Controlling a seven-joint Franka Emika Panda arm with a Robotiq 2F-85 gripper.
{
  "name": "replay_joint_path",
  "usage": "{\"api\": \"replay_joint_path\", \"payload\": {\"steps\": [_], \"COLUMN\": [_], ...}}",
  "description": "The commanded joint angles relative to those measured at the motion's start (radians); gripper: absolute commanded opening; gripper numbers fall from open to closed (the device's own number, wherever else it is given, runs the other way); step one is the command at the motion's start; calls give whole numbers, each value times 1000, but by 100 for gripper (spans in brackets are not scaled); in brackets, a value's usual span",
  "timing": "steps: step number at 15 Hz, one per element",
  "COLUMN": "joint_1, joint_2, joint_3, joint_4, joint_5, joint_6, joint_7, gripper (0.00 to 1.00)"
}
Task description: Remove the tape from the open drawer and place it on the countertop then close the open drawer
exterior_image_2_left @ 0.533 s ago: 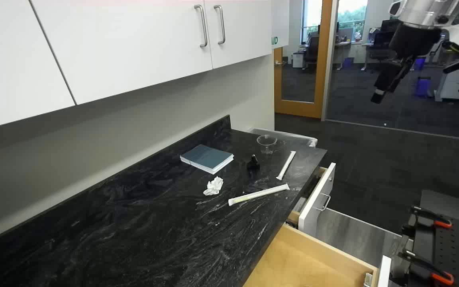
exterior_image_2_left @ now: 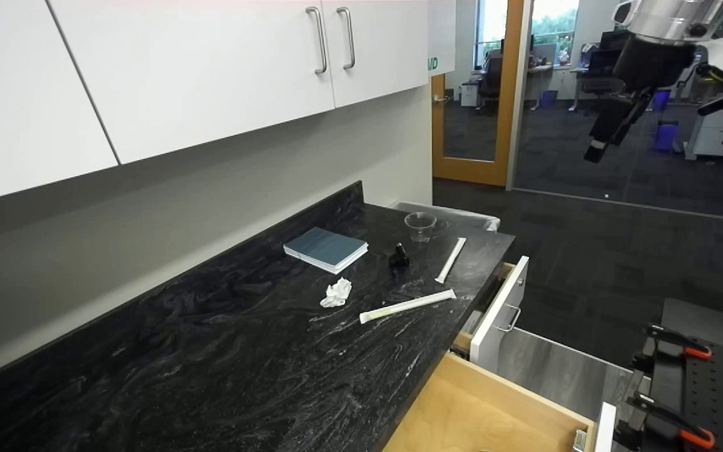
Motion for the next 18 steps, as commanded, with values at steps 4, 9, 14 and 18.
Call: {"api": "replay_joint_path", "payload": {"steps": [4, 9, 14, 18], "joint_1": [19, 111, 172, 188], "joint_2": [11, 86, 156, 163], "joint_3": [18, 112, 194, 179], "joint_4": [8, -13, -65, -59], "joint_5": [-6, 60, 63, 68], "joint_6": [-4, -6, 104, 84], "joint_7": [-4, 30, 43, 30], "gripper": [100, 100, 100, 100]}}
